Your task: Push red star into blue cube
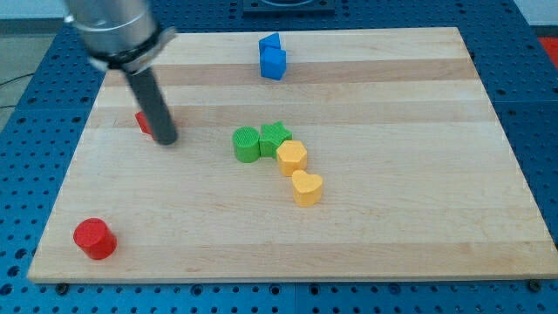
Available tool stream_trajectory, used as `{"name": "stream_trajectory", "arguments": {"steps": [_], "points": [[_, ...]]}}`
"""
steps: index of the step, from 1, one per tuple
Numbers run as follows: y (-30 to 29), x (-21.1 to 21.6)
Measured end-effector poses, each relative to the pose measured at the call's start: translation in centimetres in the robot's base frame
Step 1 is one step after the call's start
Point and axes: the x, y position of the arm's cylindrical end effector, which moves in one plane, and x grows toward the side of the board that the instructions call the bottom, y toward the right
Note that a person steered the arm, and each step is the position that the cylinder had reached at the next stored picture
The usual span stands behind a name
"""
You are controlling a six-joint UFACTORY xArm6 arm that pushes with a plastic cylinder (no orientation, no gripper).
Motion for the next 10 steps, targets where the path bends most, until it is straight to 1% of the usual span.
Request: {"name": "stream_trajectory", "arguments": {"steps": [1, 2, 3, 4, 5, 6, 8, 9, 10], "points": [[2.7, -6.2], [3.9, -1.1], [-2.2, 1.9], [-7.5, 1.0], [-8.2, -2.1], [-2.6, -2.7], [1.2, -1.3], [6.7, -1.4], [9.8, -6.0]]}}
